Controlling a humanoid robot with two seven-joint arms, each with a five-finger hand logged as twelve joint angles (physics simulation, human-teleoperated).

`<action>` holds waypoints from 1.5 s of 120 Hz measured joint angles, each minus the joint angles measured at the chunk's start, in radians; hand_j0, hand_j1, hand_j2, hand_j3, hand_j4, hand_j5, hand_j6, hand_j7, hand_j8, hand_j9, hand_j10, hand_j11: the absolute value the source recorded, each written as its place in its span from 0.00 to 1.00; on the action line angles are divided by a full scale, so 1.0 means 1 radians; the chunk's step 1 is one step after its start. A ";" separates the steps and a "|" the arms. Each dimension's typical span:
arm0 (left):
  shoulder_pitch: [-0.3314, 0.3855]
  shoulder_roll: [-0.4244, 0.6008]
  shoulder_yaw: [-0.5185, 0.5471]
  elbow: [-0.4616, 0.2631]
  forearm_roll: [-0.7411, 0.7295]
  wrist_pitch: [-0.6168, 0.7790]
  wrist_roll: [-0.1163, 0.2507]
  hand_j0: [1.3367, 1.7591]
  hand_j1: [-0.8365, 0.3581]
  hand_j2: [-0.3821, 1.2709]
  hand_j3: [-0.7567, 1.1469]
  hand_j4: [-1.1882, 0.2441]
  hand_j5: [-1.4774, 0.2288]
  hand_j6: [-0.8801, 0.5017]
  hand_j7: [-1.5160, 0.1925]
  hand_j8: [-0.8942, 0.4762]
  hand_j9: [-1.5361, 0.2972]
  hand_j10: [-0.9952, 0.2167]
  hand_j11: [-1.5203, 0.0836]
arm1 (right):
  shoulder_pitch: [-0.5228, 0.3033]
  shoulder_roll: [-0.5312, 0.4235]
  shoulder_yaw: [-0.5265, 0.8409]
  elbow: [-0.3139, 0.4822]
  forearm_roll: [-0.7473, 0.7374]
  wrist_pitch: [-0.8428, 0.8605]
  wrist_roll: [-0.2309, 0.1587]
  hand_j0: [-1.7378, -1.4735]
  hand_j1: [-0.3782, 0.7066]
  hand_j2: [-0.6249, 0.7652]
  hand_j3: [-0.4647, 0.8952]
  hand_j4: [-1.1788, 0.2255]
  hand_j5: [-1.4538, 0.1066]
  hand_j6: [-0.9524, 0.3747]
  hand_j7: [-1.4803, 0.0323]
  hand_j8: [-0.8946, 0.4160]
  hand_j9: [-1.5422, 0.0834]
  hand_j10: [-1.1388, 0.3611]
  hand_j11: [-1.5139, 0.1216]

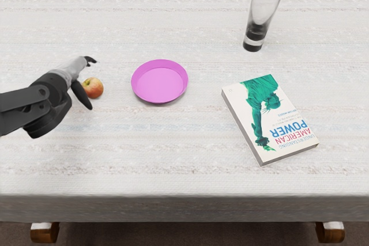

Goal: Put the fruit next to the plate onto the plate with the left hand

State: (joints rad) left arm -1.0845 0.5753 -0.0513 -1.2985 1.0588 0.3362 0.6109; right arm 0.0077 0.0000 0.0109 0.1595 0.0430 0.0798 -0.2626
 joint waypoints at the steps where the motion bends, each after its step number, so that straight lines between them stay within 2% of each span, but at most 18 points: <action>1: 0.000 -0.001 0.000 0.003 0.000 0.000 0.000 0.76 0.80 0.26 0.40 0.69 0.72 0.49 0.74 0.51 0.70 0.66 0.79 | 0.000 0.000 0.000 0.000 0.000 0.000 0.000 0.30 0.03 0.45 0.34 0.84 0.93 0.72 0.98 0.68 0.95 0.76 0.93; 18: 0.002 -0.054 0.002 0.067 0.002 0.001 0.000 0.76 0.77 0.26 0.40 0.67 0.70 0.47 0.72 0.49 0.68 0.64 0.77 | 0.000 0.000 0.000 0.000 0.000 0.000 0.000 0.30 0.03 0.45 0.34 0.84 0.93 0.72 0.98 0.68 0.95 0.76 0.93; 34: 0.002 -0.058 0.013 0.112 0.002 0.001 0.000 0.76 0.75 0.26 0.40 0.66 0.68 0.46 0.70 0.47 0.66 0.62 0.75 | 0.000 0.000 0.000 0.000 0.000 0.000 -0.001 0.30 0.03 0.45 0.34 0.84 0.93 0.72 0.98 0.68 0.95 0.76 0.93; 55: 0.003 -0.106 0.019 0.136 0.002 0.001 0.000 0.76 0.72 0.27 0.40 0.64 0.66 0.44 0.68 0.45 0.64 0.59 0.73 | 0.000 0.000 0.000 0.000 0.000 0.000 0.000 0.30 0.03 0.45 0.34 0.84 0.93 0.72 0.98 0.68 0.95 0.76 0.93; 101: 0.010 -0.143 0.022 0.169 0.001 -0.001 0.000 0.76 0.63 0.28 0.40 0.58 0.59 0.37 0.61 0.39 0.58 0.52 0.65 | -0.001 0.000 0.001 -0.001 0.000 0.000 0.000 0.30 0.03 0.45 0.34 0.84 0.93 0.72 0.98 0.68 0.95 0.76 0.93; 102: 0.012 -0.146 0.022 0.172 0.001 -0.001 0.000 0.76 0.63 0.29 0.37 0.57 0.59 0.37 0.61 0.39 0.58 0.52 0.65 | -0.001 0.000 0.001 -0.001 0.000 0.000 0.000 0.30 0.03 0.45 0.34 0.84 0.93 0.72 0.98 0.68 0.95 0.76 0.93; 103: 0.014 -0.149 0.022 0.175 0.001 -0.001 0.000 0.76 0.62 0.24 0.47 0.57 0.59 0.37 0.61 0.38 0.58 0.52 0.65 | -0.001 0.000 0.001 -0.001 0.000 0.000 0.000 0.30 0.03 0.45 0.34 0.84 0.93 0.72 0.98 0.68 0.95 0.76 0.93; 105: 0.016 -0.151 0.021 0.181 0.001 -0.001 0.000 0.73 0.62 0.21 0.53 0.57 0.59 0.37 0.61 0.38 0.58 0.51 0.65 | -0.001 0.000 0.001 -0.001 0.000 0.000 0.000 0.30 0.03 0.45 0.34 0.84 0.93 0.72 0.98 0.68 0.95 0.76 0.93; 109: 0.017 -0.152 0.021 0.191 0.001 -0.001 -0.001 0.67 0.61 0.21 0.58 0.57 0.58 0.36 0.61 0.38 0.57 0.51 0.65 | -0.001 0.000 0.001 -0.001 0.000 0.000 0.000 0.30 0.03 0.45 0.34 0.84 0.93 0.72 0.98 0.68 0.95 0.76 0.93; 117: 0.017 -0.152 0.021 0.203 0.000 -0.001 -0.002 0.58 0.61 0.24 0.58 0.56 0.58 0.36 0.60 0.37 0.57 0.51 0.64 | -0.001 0.000 0.001 -0.001 0.000 0.000 0.000 0.30 0.03 0.45 0.34 0.84 0.93 0.72 0.98 0.68 0.95 0.76 0.93; 125: 0.016 -0.152 0.020 0.210 -0.001 -0.001 -0.002 0.54 0.62 0.27 0.57 0.56 0.57 0.35 0.59 0.37 0.56 0.50 0.63 | -0.002 0.000 0.001 -0.002 0.000 0.000 0.000 0.30 0.03 0.45 0.34 0.84 0.93 0.72 0.98 0.68 0.95 0.76 0.93; 138: 0.015 -0.152 0.020 0.212 0.000 -0.001 -0.001 0.56 0.61 0.29 0.54 0.55 0.57 0.35 0.59 0.36 0.56 0.50 0.63 | -0.002 0.000 0.000 -0.002 0.000 -0.001 0.000 0.30 0.03 0.45 0.34 0.84 0.93 0.72 0.98 0.68 0.95 0.76 0.93; 160: 0.008 -0.150 0.020 0.199 0.000 -0.001 0.000 0.68 0.60 0.29 0.48 0.55 0.56 0.35 0.58 0.36 0.55 0.49 0.62 | -0.002 0.000 0.000 -0.002 0.000 0.000 -0.001 0.30 0.03 0.45 0.34 0.84 0.93 0.72 0.98 0.68 0.95 0.76 0.93; 180: 0.006 -0.148 0.019 0.187 0.000 0.000 0.000 0.72 0.59 0.29 0.43 0.55 0.56 0.34 0.58 0.36 0.55 0.49 0.62 | -0.001 0.000 0.000 -0.002 0.000 0.000 -0.001 0.30 0.03 0.45 0.34 0.84 0.93 0.72 0.98 0.68 0.95 0.76 0.93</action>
State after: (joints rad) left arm -1.0784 0.4269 -0.0321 -1.1119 1.0593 0.3359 0.6108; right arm 0.0065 0.0000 0.0108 0.1580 0.0429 0.0796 -0.2634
